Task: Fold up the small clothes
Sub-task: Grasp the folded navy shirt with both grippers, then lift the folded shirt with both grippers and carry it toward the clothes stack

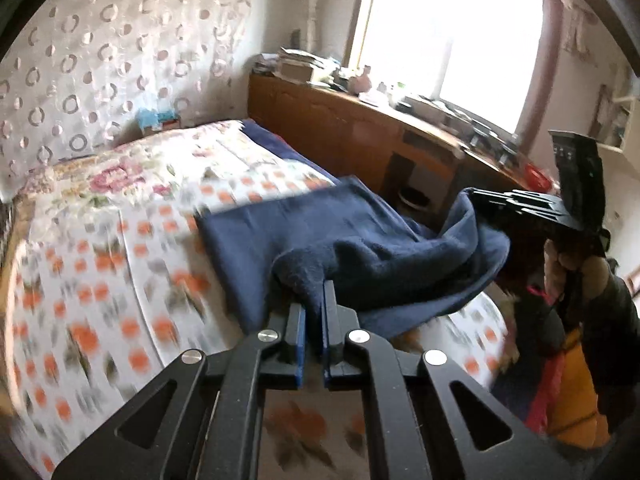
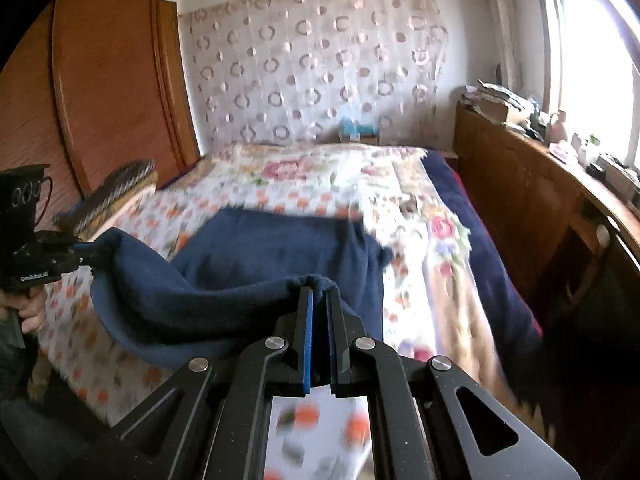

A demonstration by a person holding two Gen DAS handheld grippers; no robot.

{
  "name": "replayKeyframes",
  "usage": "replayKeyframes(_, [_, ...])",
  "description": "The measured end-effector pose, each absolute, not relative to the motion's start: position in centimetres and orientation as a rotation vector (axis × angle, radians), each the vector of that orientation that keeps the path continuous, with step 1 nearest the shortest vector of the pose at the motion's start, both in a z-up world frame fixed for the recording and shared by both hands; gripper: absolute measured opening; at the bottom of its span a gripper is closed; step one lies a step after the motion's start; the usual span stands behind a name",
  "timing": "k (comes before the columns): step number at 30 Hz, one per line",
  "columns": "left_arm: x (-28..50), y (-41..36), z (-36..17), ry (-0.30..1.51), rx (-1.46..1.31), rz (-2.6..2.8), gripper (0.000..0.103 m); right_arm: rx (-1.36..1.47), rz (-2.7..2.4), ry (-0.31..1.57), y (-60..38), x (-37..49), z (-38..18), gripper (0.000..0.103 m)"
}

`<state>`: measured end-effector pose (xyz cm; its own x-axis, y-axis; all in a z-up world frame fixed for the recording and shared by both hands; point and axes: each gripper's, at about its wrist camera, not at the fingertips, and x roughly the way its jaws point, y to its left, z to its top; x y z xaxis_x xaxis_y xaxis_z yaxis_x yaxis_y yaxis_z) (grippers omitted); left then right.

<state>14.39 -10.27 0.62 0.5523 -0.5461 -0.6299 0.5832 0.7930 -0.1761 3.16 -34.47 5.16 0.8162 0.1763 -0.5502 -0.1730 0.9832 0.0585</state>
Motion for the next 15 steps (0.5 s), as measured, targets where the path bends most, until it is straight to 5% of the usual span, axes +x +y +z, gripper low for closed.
replayKeyframes(15, [30.8, -11.9, -2.7, 0.899, 0.050, -0.588, 0.008, 0.021, 0.139, 0.719, -34.3, 22.1, 1.7, 0.006])
